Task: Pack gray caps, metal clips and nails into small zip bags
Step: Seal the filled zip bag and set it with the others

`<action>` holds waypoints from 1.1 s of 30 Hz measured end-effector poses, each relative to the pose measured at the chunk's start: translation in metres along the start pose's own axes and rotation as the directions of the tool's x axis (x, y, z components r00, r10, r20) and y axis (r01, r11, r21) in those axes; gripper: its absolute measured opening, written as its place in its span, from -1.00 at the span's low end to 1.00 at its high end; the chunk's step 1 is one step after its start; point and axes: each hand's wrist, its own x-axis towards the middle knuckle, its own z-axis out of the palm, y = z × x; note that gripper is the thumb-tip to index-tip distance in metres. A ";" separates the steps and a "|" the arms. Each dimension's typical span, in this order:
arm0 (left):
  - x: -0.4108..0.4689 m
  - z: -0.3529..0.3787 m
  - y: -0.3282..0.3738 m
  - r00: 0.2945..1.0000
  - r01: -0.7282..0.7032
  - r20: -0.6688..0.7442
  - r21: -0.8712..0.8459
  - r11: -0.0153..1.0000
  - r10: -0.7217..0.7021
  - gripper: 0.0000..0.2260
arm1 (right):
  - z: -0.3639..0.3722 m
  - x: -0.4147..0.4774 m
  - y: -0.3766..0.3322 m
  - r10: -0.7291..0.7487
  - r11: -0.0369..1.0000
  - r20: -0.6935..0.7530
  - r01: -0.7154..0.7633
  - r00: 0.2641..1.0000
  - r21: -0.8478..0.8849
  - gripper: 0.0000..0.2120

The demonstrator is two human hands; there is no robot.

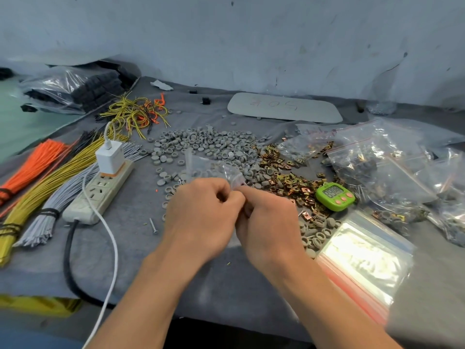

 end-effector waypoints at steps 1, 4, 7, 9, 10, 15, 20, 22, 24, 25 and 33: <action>-0.001 -0.001 0.000 0.999 -0.027 0.030 -0.018 0.999 0.028 -0.77 | 0.000 0.002 0.003 0.026 0.999 0.075 -0.030 0.997 0.043 -0.75; -0.002 -0.005 -0.003 0.990 -0.115 0.089 0.042 0.992 0.111 -0.78 | -0.004 0.013 0.013 0.222 0.923 0.239 -0.283 0.945 0.259 -0.71; -0.003 -0.005 -0.004 0.969 -0.202 0.184 0.218 0.955 0.163 -0.74 | -0.008 0.019 0.020 0.448 0.481 0.429 -0.616 0.784 0.624 -0.70; -0.004 -0.002 -0.002 0.962 -0.197 0.235 0.232 0.952 0.142 -0.72 | -0.007 0.020 0.019 0.495 0.155 0.525 -0.665 0.692 0.731 -0.82; -0.005 -0.001 -0.002 0.961 -0.184 0.245 0.229 0.956 0.127 -0.72 | -0.003 0.019 0.017 0.509 0.038 0.551 -0.657 0.662 0.753 -0.86; -0.005 0.001 0.002 0.989 -0.099 0.129 0.235 0.967 0.070 -0.73 | 0.004 0.013 0.011 0.513 0.223 0.419 -0.588 0.749 0.778 -0.86; -0.003 0.000 0.005 0.997 -0.061 -0.048 0.138 0.989 0.068 -0.75 | 0.002 0.013 0.008 0.145 0.915 0.301 -0.243 0.943 0.322 -0.68; -0.003 0.000 0.003 0.997 -0.075 0.000 0.136 0.988 0.076 -0.76 | 0.004 0.012 0.014 0.141 0.952 0.364 -0.227 0.921 0.205 -0.77; -0.002 -0.002 0.002 0.993 -0.080 0.098 0.138 0.987 0.067 -0.79 | 0.003 0.011 0.016 0.134 0.957 0.418 -0.228 0.898 0.182 -0.79; -0.001 -0.003 0.001 0.986 -0.087 0.153 0.144 0.986 0.064 -0.80 | 0.002 0.010 0.017 0.158 0.921 0.417 -0.285 0.895 0.264 -0.76; -0.010 0.004 0.012 0.938 -0.233 0.286 0.100 0.967 0.196 -0.81 | 0.001 0.017 0.012 0.310 -0.212 0.703 -0.674 0.640 0.708 -0.65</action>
